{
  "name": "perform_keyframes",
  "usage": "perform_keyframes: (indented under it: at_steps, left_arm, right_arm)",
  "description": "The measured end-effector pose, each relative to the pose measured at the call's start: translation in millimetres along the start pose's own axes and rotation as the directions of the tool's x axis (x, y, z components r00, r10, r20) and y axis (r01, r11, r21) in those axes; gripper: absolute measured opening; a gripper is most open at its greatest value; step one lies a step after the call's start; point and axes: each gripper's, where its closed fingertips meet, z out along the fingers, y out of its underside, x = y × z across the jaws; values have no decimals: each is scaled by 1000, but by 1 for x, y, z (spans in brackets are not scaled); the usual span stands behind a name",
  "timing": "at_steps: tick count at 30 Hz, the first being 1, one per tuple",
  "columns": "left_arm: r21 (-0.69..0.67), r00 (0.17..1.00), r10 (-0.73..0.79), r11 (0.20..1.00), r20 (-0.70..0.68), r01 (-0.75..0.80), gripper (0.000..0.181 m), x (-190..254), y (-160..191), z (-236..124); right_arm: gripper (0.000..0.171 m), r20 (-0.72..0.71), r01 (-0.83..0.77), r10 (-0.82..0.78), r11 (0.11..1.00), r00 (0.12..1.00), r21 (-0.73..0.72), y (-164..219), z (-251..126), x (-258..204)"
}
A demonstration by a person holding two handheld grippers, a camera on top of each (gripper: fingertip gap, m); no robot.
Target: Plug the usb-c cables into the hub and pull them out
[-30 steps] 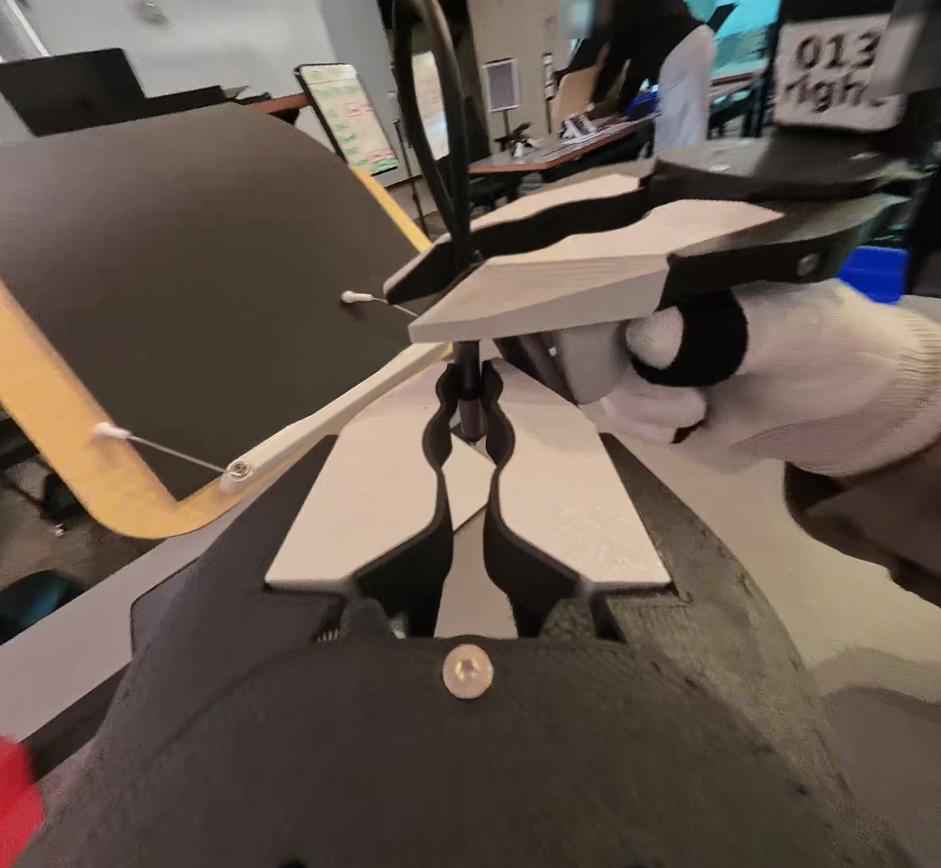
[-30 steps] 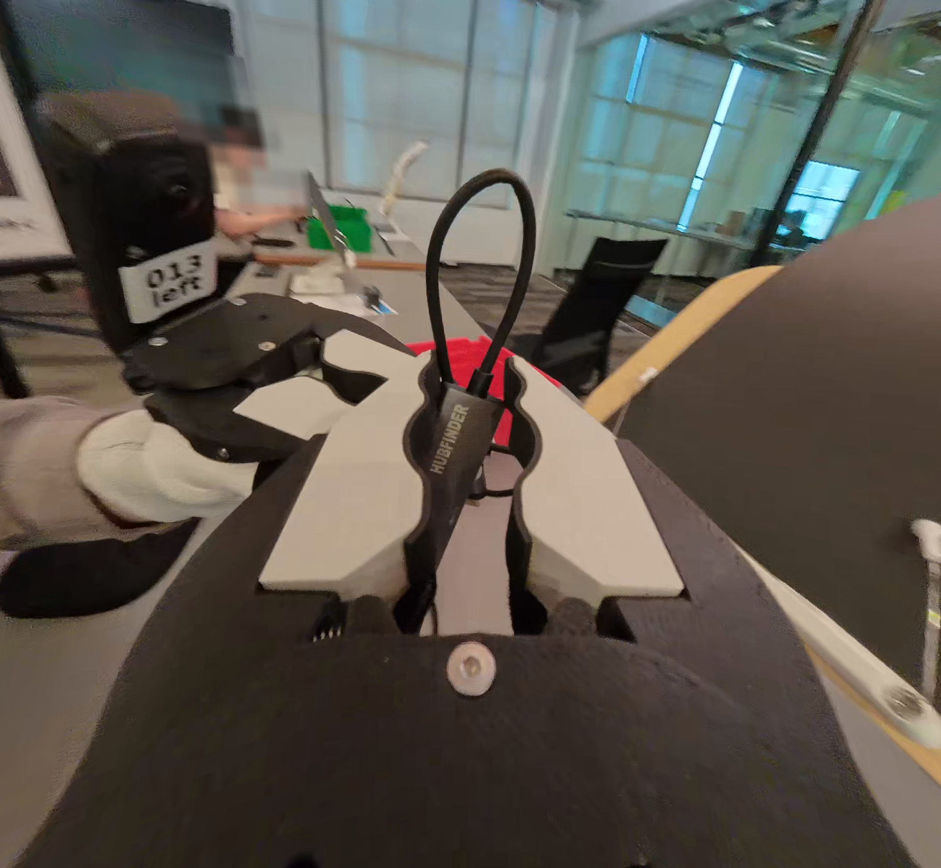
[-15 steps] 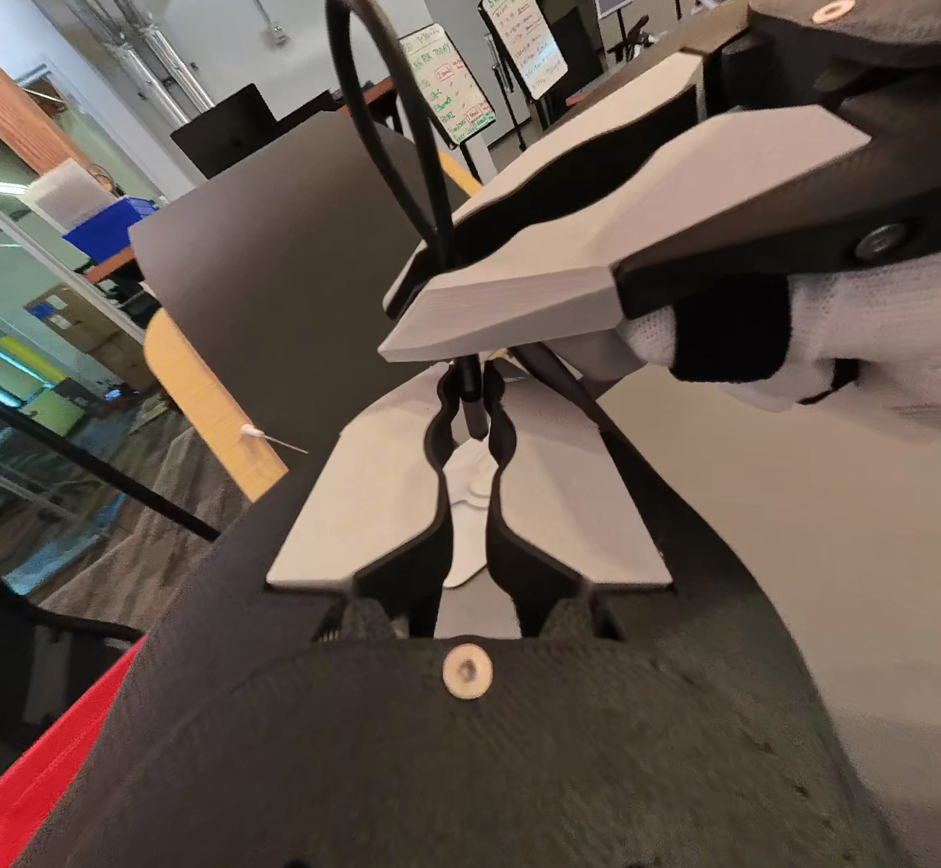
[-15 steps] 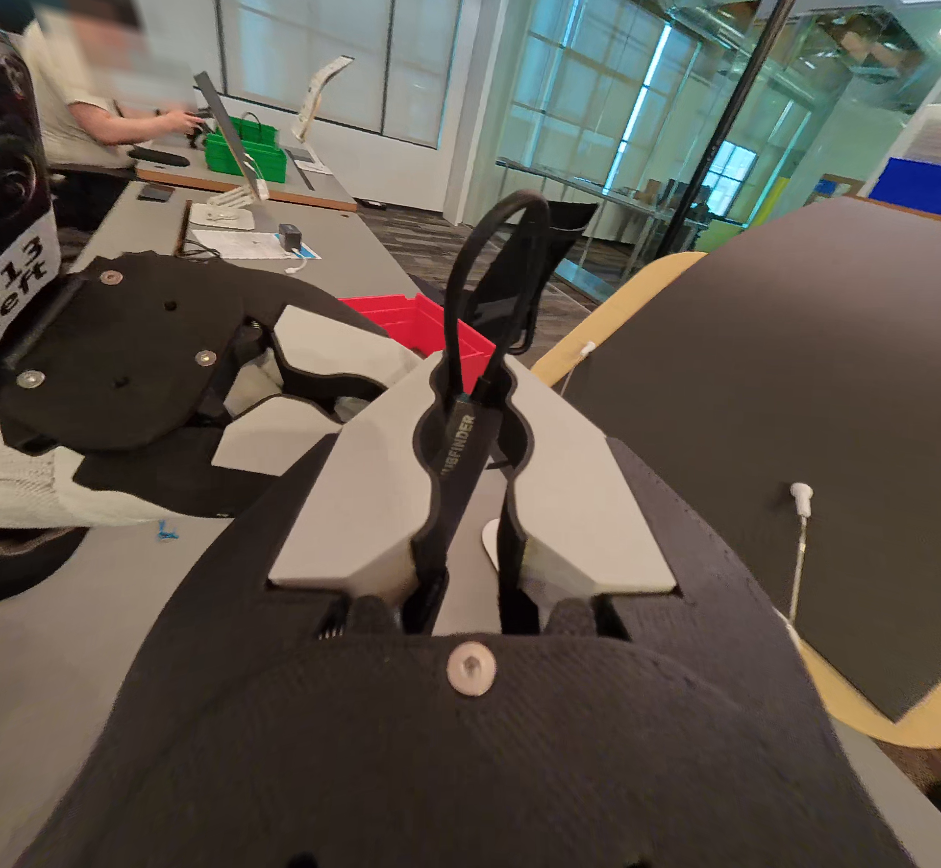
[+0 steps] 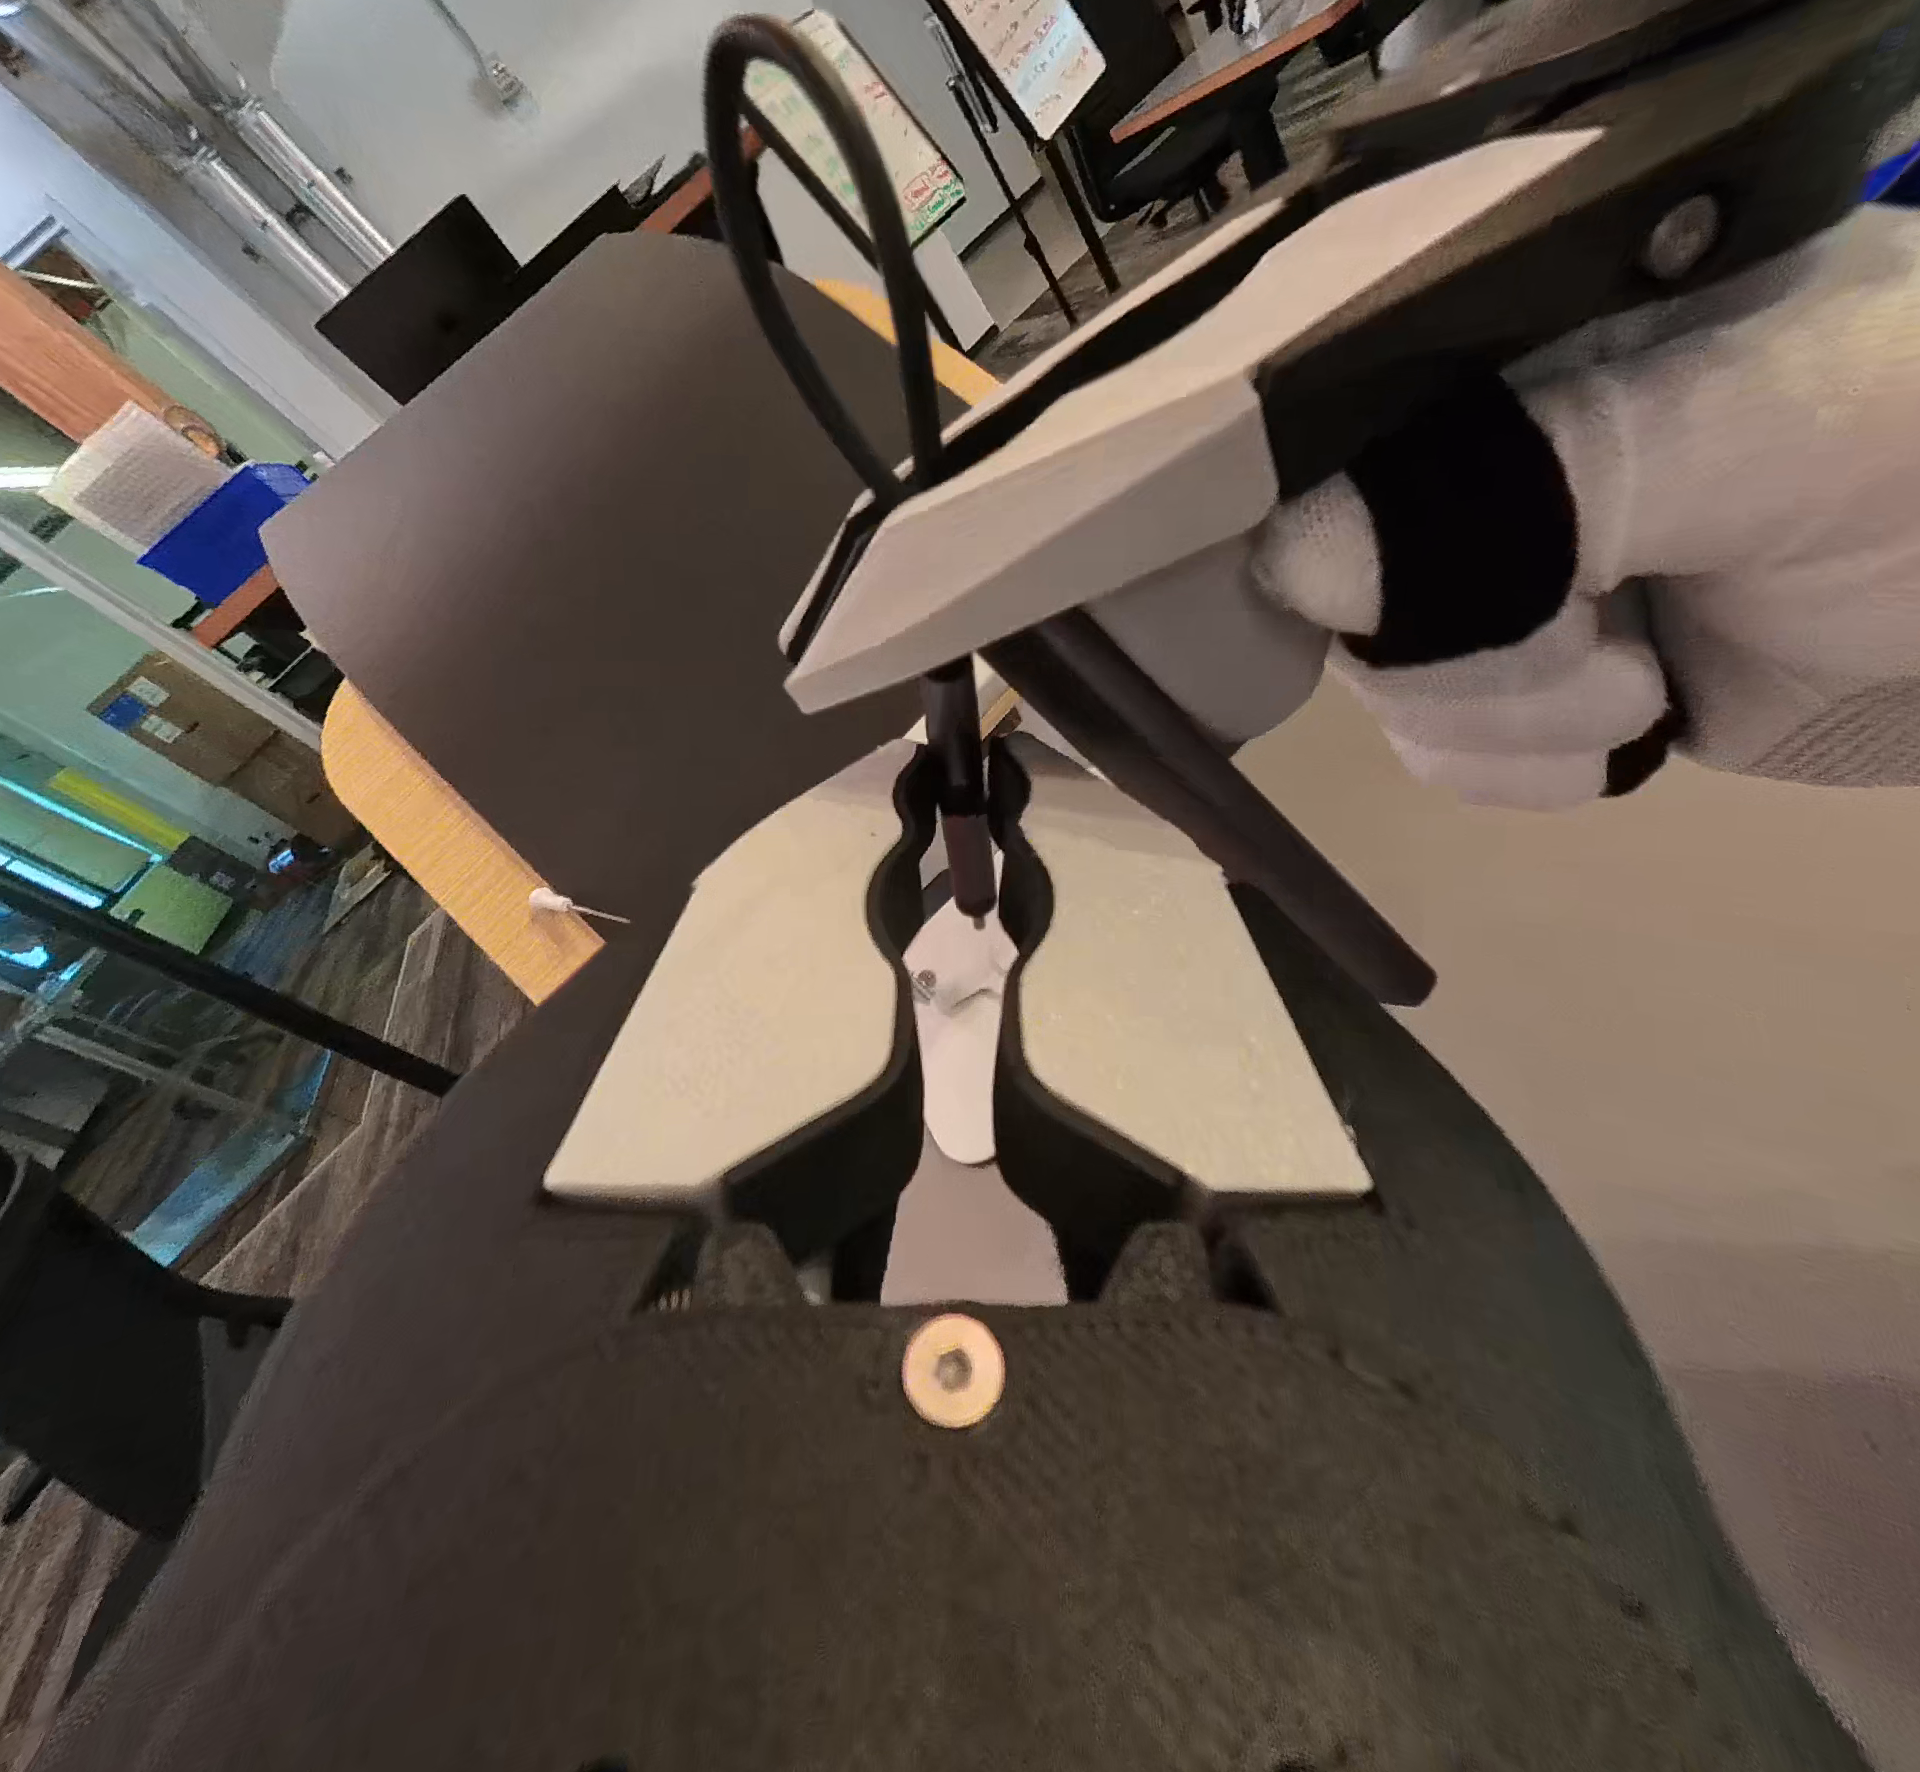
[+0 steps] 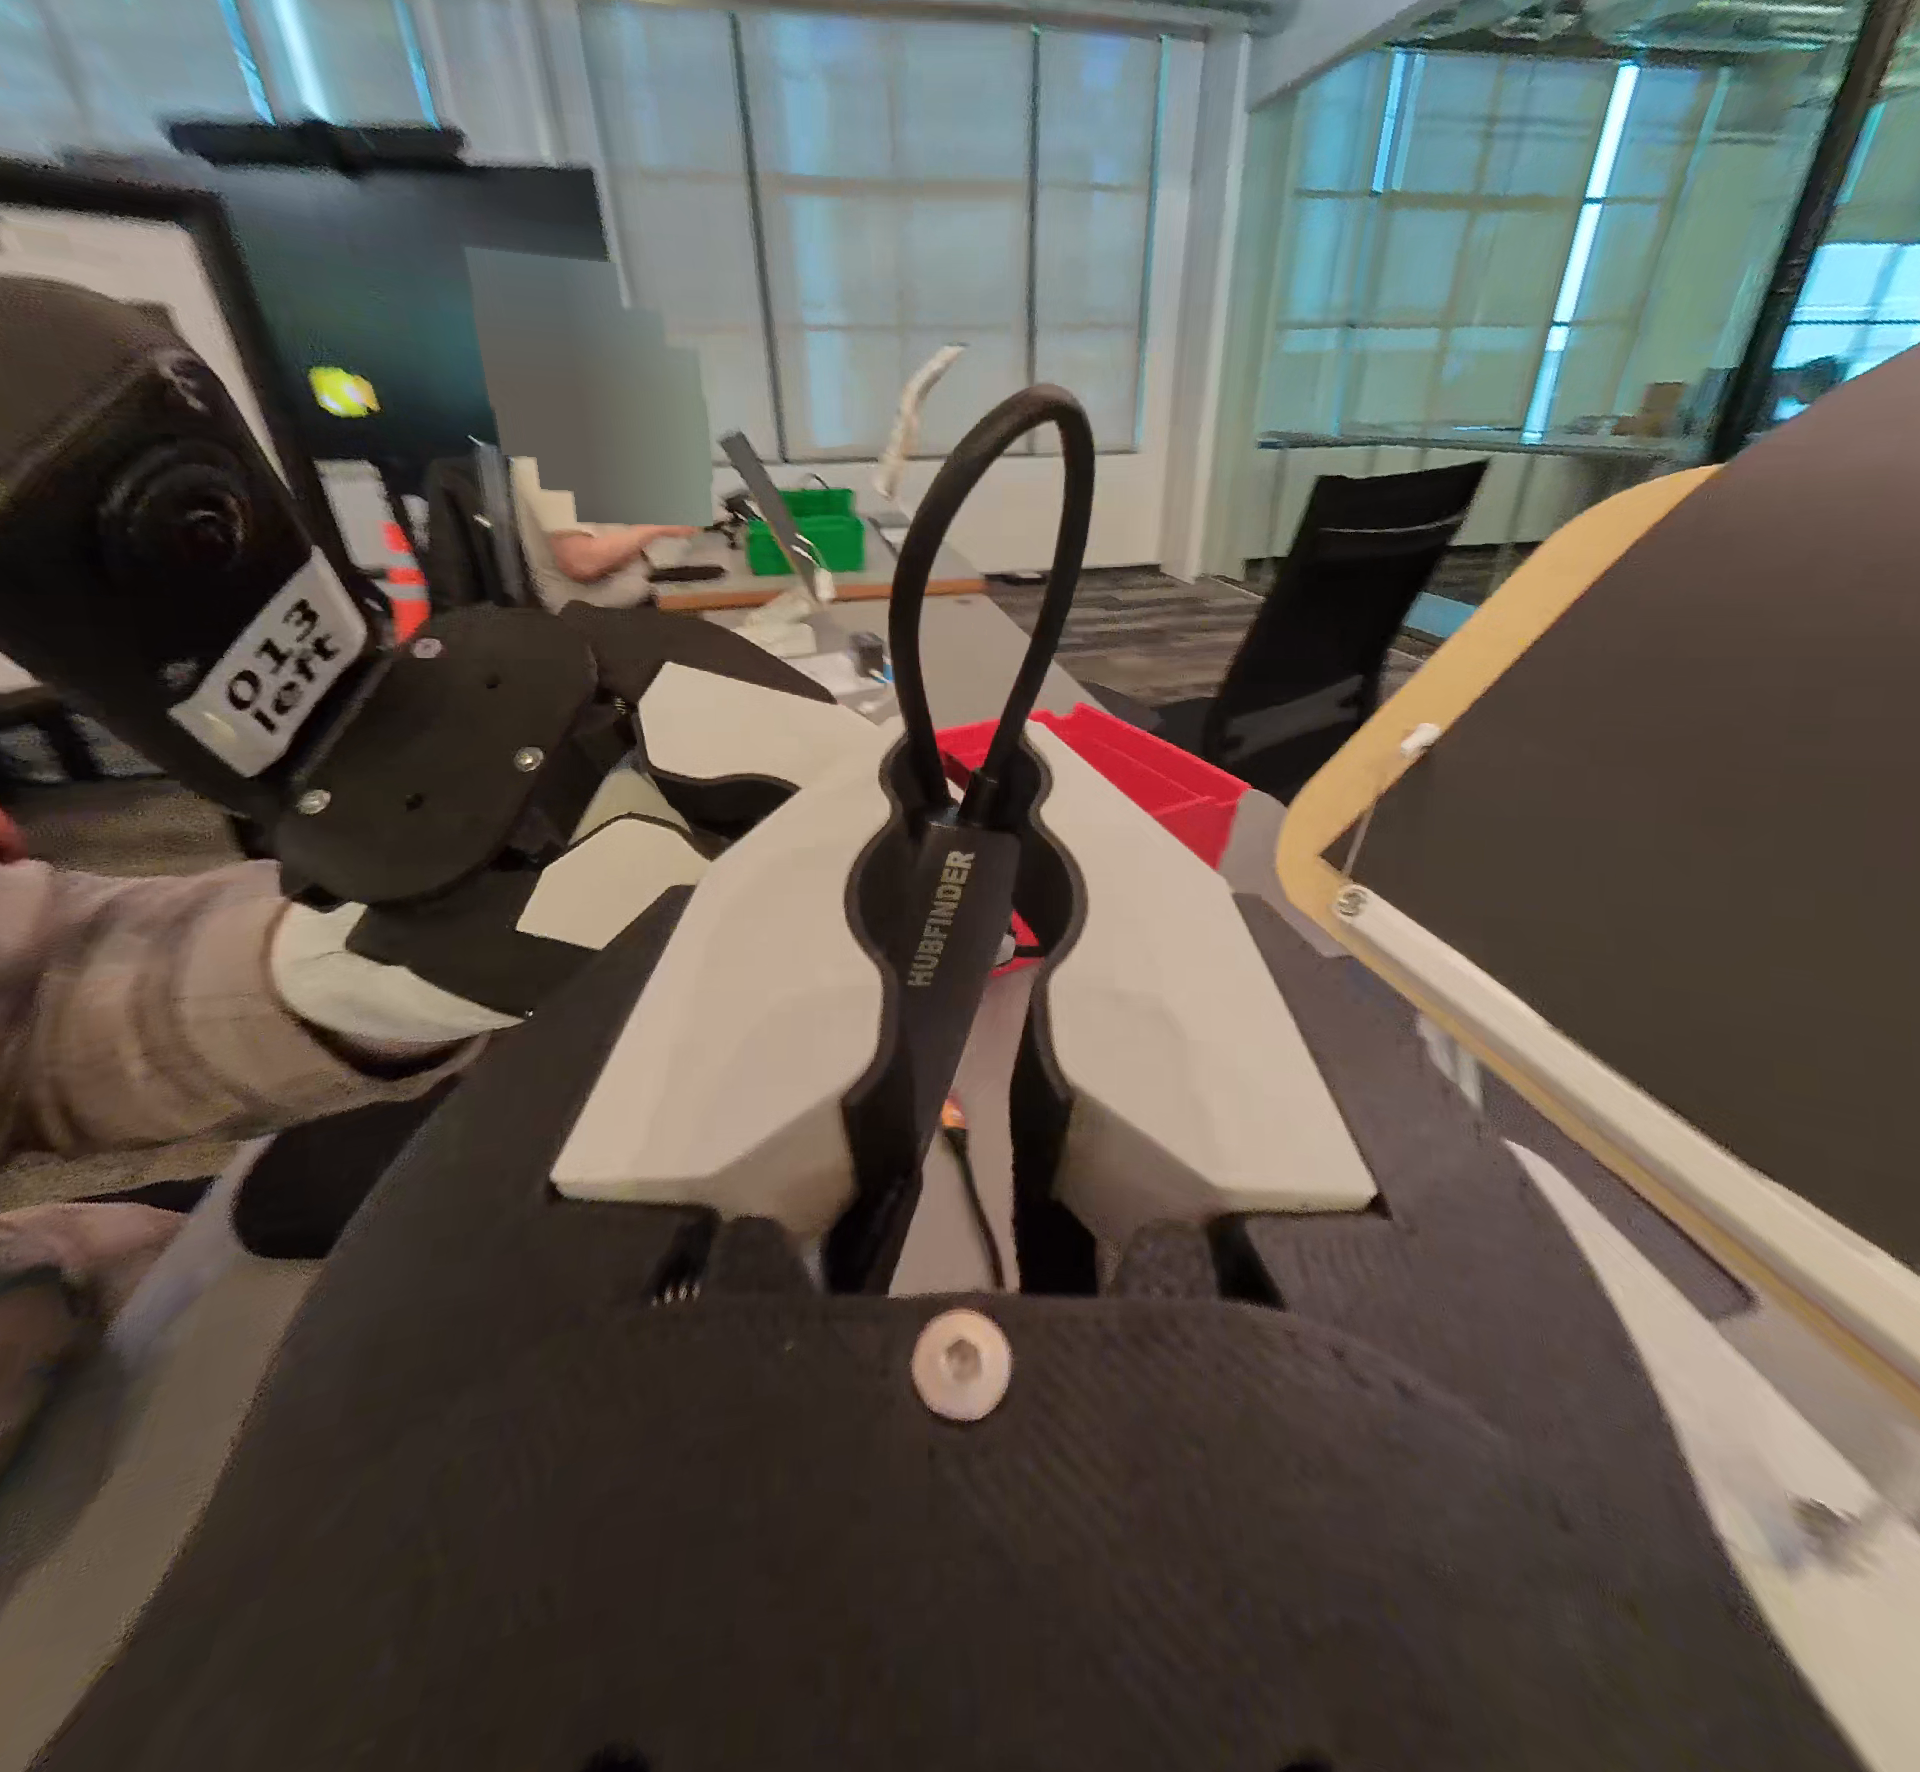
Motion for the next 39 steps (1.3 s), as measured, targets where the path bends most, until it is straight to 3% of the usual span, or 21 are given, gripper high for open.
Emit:
perform_keyframes:
  at_steps: [6,8,12,16,19,23,29,35,39]
  left_arm:
    - [46,994,-21,999,-104,26,17,9,-4,-6]
    - [74,981,-68,994,-180,82,28,11,-7,-12]
    - [118,963,-130,980,-234,161,42,-8,-16,-30]
    - [209,958,-78,968,-274,139,52,-25,-51,-44]
    - [170,922,-69,975,-381,143,60,-15,-63,-36]
    - [102,901,-61,988,-430,115,38,-4,-53,-23]
    - [119,896,-127,974,-425,194,22,-9,-54,-23]
    - [122,859,-205,948,-469,293,17,-9,-57,-23]
    - [126,836,-273,920,-476,371,14,-14,-58,-21]
  right_arm:
    - [12,143,-121,109,989,984,82,-2,-8,-2]
    - [12,150,-131,117,988,982,86,-2,-9,-1]
    - [12,139,-95,87,994,986,53,3,-7,-2]
    - [11,131,3,0,1000,991,-26,12,1,-13]
    - [12,147,39,-32,998,989,-45,14,9,-25]
    - [11,151,86,-73,993,986,-77,18,13,-32]
    - [12,155,94,-83,993,984,-67,15,11,-32]
    - [11,135,128,-118,990,984,-66,14,11,-31]
    - [11,46,189,-186,979,981,-76,12,14,-23]
